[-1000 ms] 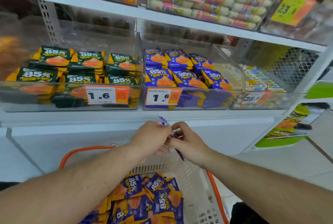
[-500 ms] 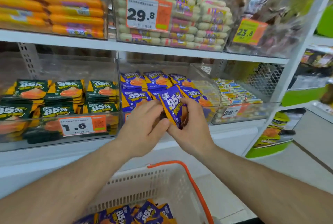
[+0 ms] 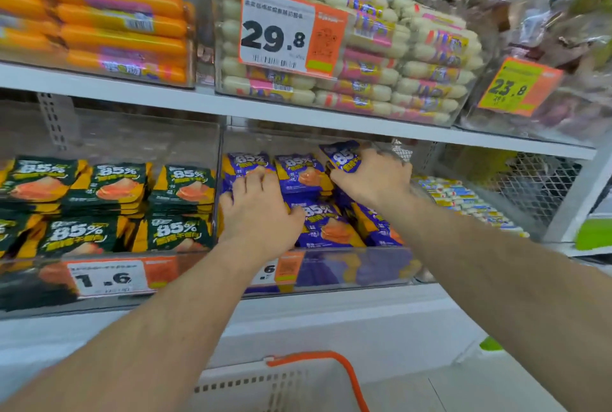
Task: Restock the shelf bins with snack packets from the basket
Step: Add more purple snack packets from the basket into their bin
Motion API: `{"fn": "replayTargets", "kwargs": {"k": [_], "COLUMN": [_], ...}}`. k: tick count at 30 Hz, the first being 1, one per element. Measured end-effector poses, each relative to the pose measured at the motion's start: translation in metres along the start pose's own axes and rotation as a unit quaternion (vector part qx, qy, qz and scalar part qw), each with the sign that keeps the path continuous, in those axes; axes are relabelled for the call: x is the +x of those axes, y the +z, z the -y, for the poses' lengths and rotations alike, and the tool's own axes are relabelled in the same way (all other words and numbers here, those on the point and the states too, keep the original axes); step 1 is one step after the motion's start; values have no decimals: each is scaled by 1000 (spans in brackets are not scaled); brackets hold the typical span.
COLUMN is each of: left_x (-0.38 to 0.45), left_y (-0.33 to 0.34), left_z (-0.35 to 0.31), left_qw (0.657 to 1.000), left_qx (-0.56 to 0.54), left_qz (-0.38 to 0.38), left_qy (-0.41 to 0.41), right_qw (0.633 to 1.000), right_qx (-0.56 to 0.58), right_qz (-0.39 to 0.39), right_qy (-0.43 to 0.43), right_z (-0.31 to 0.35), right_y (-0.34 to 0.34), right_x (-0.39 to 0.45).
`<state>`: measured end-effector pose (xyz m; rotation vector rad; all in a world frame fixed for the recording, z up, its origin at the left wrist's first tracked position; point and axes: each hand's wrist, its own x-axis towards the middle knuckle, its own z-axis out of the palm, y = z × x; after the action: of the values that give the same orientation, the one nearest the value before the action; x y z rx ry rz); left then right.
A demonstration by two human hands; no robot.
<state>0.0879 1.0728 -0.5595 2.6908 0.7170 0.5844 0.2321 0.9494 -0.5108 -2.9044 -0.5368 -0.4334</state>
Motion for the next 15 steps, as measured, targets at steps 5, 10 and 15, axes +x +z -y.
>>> {"fn": "replayTargets", "kwargs": {"k": [5,10,15], "left_x": [-2,-2,-3], "left_y": [3,1,1], "left_z": [1,1,2], "left_qw": [1000,1000,1000], "left_qx": [-1,-14,-25], "left_qz": [-29,-9,-5], "left_qy": [4,5,7], "right_qw": [995,989,989], "right_qx": [-92,-139,-122], "right_qz": [36,39,84], "right_qy": [-17,-34,-4], "right_z": [4,4,6], "right_y": [25,43,54], "right_x": [44,61,66]}}
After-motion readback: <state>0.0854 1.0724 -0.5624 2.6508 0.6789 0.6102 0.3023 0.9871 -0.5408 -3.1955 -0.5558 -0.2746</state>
